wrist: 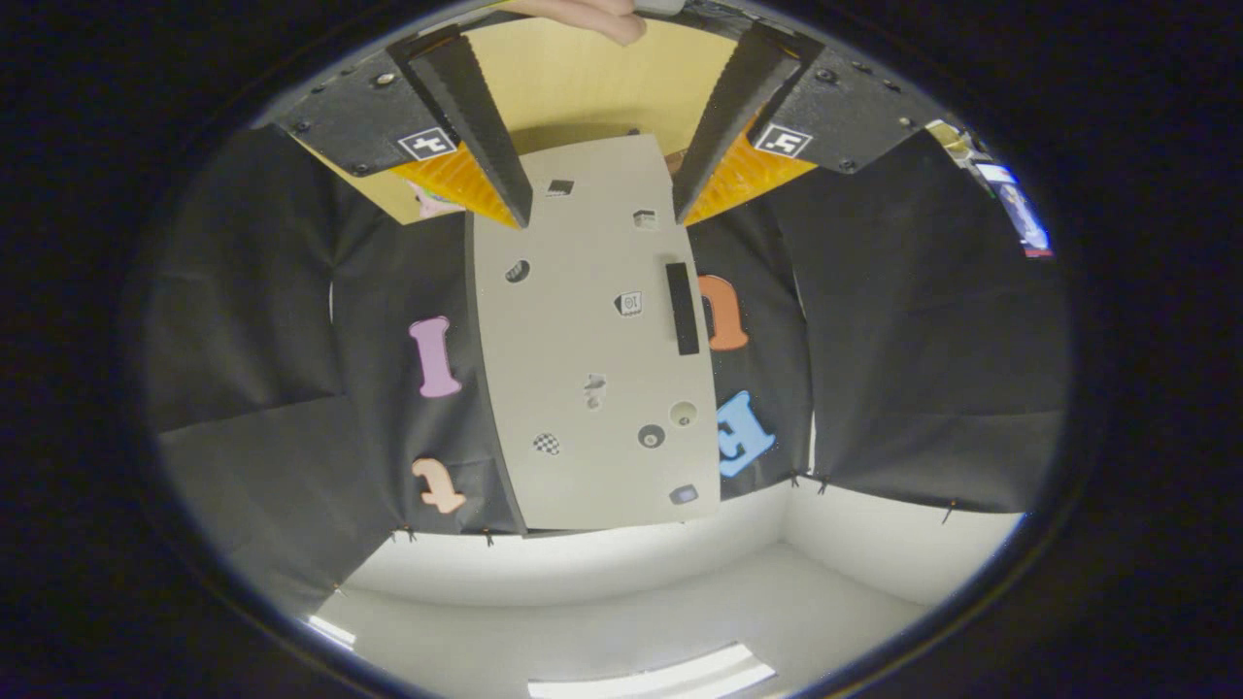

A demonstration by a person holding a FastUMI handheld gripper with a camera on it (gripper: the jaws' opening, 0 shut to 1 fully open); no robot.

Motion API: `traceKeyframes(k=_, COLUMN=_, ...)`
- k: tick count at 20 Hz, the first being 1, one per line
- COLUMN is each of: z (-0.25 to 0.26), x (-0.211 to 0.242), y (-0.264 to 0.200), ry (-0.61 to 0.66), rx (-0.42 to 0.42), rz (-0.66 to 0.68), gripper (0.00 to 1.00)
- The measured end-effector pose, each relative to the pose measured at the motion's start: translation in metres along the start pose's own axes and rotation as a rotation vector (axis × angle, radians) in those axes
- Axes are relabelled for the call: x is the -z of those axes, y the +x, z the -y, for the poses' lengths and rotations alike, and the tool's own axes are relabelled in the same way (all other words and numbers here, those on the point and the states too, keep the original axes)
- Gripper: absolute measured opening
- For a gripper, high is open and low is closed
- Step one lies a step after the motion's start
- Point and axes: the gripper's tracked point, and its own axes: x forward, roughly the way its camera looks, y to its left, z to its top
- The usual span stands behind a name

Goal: Open the shoe cabinet door, grab the shoes and put them into the shoe cabinet, then close the shoe cabinet door.

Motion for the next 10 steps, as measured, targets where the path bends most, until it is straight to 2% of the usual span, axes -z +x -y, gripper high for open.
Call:
traceKeyframes(k=5, z=0.006, x=-0.006, y=-0.011, ry=-0.07, rx=0.047, rz=0.05, gripper=0.97)
traceKeyframes(k=10, z=-0.006, x=0.002, y=-0.016, ry=-0.08, rx=-0.006, rz=0.021, gripper=0.97)
